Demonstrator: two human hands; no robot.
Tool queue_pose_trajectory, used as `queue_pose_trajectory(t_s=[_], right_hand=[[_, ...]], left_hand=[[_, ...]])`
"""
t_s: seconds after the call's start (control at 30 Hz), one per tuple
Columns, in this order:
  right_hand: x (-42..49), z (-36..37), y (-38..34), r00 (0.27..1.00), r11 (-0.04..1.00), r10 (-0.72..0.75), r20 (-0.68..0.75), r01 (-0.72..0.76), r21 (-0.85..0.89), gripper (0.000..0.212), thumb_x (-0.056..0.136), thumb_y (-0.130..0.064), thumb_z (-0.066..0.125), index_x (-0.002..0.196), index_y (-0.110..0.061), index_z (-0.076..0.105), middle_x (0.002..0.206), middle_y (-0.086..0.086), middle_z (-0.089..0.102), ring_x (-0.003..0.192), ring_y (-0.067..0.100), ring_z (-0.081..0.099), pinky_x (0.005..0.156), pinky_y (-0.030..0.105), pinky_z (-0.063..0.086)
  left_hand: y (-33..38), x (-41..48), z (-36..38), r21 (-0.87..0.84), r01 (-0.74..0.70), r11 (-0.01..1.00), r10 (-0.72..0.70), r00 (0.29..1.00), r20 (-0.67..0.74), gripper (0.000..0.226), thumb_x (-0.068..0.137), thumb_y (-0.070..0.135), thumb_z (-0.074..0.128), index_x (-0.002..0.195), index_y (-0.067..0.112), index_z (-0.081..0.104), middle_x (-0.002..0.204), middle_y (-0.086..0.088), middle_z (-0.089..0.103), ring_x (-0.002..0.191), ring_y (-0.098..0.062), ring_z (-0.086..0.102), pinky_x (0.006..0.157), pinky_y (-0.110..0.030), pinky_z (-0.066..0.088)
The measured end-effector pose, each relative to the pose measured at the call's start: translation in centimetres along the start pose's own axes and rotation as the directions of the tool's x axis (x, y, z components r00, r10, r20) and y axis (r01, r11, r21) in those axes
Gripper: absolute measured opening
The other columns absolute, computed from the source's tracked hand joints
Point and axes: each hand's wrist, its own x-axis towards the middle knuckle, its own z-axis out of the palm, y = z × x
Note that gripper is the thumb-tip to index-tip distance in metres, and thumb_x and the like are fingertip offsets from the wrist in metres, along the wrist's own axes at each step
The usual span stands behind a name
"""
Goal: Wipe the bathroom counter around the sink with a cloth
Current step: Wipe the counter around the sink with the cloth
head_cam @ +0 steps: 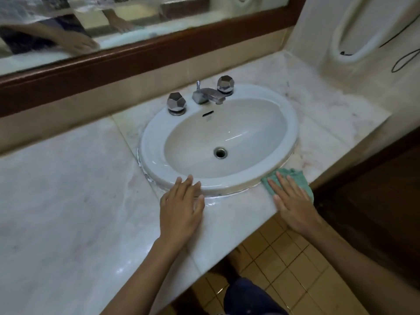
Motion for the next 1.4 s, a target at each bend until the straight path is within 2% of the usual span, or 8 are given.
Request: queue_pose_trajectory(t_s=[0.17,0.3,0.5,0.9,1.07,1.2,1.33,1.4], right_hand=[[-0.7,2.5,-5.4,0.975,0.961,0.213,-0.061,-0.198,0.194,0.067,0.087,-0.058,-0.008,0.151,-0.039,-0.001,0.159,-0.011,-0.015,0.146,0.017,-0.018,0.12,0.045,-0.001],[-3.4,2.9,-7.3,1.0,0.993,-0.003,-0.02,0.006,0.116,0.057,0.094,-0.054,-0.002,0.149,-0.041,-0.007,0.156,-0.015,-0.022,0.143,0.015,-0.025,0.118,0.041,-0.007],[-2.0,1.2,0.0,0.957,0.957,-0.289,-0.001,0.289,-0.012,0.05,0.1,-0.047,0.022,0.149,-0.045,0.013,0.16,-0.016,0.0,0.148,0.012,-0.002,0.116,0.04,0.005],[12.5,-5.2,20.2,0.929,0.928,-0.37,-0.022,0.369,-0.047,0.054,0.096,-0.046,0.032,0.149,-0.039,0.025,0.16,-0.01,0.014,0.147,0.015,0.014,0.114,0.041,0.023],[20.1,-8.7,25.0,0.962,0.962,-0.271,-0.018,0.27,-0.051,0.058,0.095,-0.054,0.013,0.151,-0.042,0.006,0.16,-0.015,-0.005,0.148,0.013,-0.002,0.117,0.038,0.007],[26.2,-10.0,24.4,0.998,0.999,-0.042,-0.038,0.042,-0.001,0.055,0.098,-0.051,0.015,0.151,-0.04,0.002,0.161,-0.011,-0.007,0.148,0.017,-0.005,0.119,0.042,0.003],[29.7,-12.0,23.8,0.98,0.983,0.177,-0.094,-0.172,0.059,0.06,0.098,-0.052,0.013,0.152,-0.034,-0.005,0.161,-0.006,-0.013,0.147,0.026,-0.013,0.118,0.049,-0.002],[27.6,-11.1,21.4,0.99,0.991,0.126,-0.064,-0.122,0.062,0.06,0.098,-0.05,0.012,0.152,-0.032,-0.007,0.161,-0.003,-0.013,0.147,0.029,-0.014,0.118,0.051,-0.001]], left_hand=[[0.5,-0.2,0.1,-0.077,0.046,0.996,-0.049,0.998,-0.036,0.061,0.087,0.053,0.023,0.135,0.031,0.054,0.153,0.01,0.038,0.146,-0.011,0.023,0.11,-0.039,0.025],[1.3,-0.3,0.4,-0.089,0.086,0.992,-0.094,0.992,-0.088,0.048,0.089,0.043,0.036,0.127,0.027,0.06,0.148,0.007,0.046,0.143,-0.015,0.029,0.108,-0.043,0.025],[5.0,1.3,1.1,-0.132,0.258,0.957,-0.281,0.939,-0.2,0.03,0.079,0.04,0.048,0.101,0.03,0.066,0.128,0.002,0.055,0.123,-0.025,0.046,0.099,-0.05,0.027],[24.0,14.1,10.6,-0.253,0.105,0.962,-0.152,0.973,-0.175,0.028,0.084,0.03,0.05,0.105,0.021,0.066,0.118,0.006,0.051,0.111,0.0,0.043,0.09,-0.028,0.041],[26.3,18.8,13.1,-0.235,0.209,0.949,-0.243,0.962,-0.124,0.023,0.09,0.02,0.055,0.111,0.023,0.062,0.12,0.008,0.05,0.094,0.01,0.047,0.075,-0.029,0.044],[25.3,17.4,13.7,-0.144,0.343,0.928,-0.351,0.936,-0.032,0.025,0.092,0.031,0.045,0.115,0.033,0.055,0.123,0.016,0.048,0.1,-0.007,0.056,0.077,-0.032,0.041],[28.5,21.2,14.4,-0.225,0.372,0.9,-0.383,0.924,-0.008,0.024,0.093,0.032,0.049,0.116,0.032,0.055,0.119,0.016,0.05,0.098,-0.004,0.052,0.08,-0.032,0.041],[28.5,21.6,14.2,-0.25,0.37,0.895,-0.385,0.923,-0.012,0.023,0.094,0.032,0.05,0.117,0.03,0.055,0.119,0.014,0.051,0.099,-0.005,0.054,0.08,-0.032,0.041]])
